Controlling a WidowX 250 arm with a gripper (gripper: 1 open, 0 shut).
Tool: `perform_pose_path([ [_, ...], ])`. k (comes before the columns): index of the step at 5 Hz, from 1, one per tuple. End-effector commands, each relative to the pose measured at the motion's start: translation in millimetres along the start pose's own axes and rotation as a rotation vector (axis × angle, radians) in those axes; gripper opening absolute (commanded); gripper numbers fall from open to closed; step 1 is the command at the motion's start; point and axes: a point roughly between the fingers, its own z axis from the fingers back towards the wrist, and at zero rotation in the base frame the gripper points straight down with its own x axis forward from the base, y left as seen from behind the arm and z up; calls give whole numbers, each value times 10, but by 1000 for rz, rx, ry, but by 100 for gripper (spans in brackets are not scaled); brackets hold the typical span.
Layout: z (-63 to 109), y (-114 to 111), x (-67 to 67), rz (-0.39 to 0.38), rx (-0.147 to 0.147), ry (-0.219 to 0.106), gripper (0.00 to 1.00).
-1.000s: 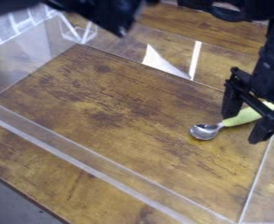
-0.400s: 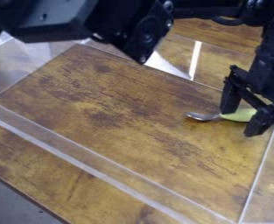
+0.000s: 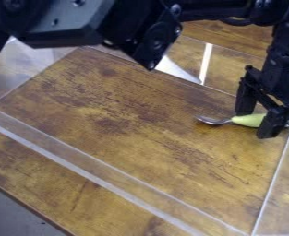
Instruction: Move the green spoon to the left
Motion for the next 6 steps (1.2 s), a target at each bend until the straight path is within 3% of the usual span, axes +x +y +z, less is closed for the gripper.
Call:
perform_pose_path([
  [1,-61,35,-11,-20,-43,-30,100],
  [2,-74,55,-47,-21,-85,-42,100],
  [4,-10,24,-193,-12,-123,-38,100],
  [6,12,19,-121,-65,-152,-31,100],
])
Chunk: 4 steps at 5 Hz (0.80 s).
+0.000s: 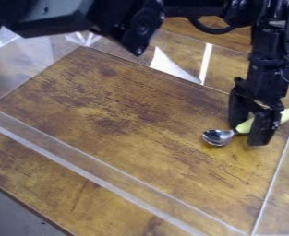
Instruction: Move the green spoon to the left
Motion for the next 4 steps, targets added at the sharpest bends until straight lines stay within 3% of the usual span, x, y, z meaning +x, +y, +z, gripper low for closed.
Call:
perform_pose_path([
  [1,99,20,36,-36,-1,-25,100],
  [2,133,-57,3,-13,-12,-23,0],
  [4,174,37,-9,184,-34,-46,0],
])
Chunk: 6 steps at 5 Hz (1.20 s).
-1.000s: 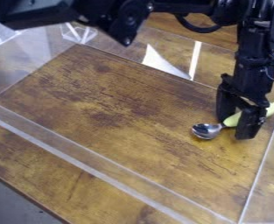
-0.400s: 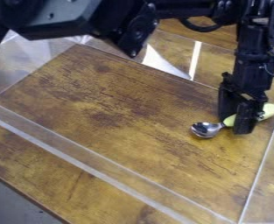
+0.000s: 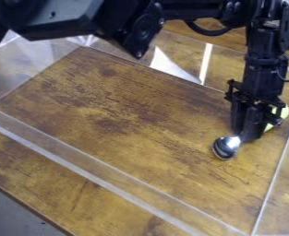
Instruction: Move the green spoon to the left
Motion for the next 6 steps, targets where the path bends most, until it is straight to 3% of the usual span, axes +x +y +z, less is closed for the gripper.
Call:
perform_pose_path([
  [1,198,64,2,98,11,-56,0],
  [3,283,-9,-56,76,21,-28,0],
  [6,353,203,-379,98,41,-6,0],
])
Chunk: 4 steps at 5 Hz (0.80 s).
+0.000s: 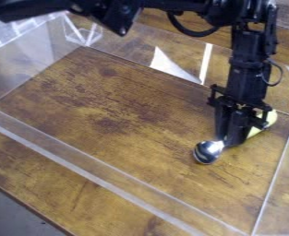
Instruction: Move the green spoon to the left
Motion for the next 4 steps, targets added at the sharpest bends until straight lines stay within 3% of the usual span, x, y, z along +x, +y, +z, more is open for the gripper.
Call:
perform_pose_path([
  [1,463,117,-151,74,43,-94,0],
  [2,534,125,-213,125,48,-101,0],
  [3,730,101,-176,161,70,-112,0],
  [4,999,27,-133,170,112,-128,0],
])
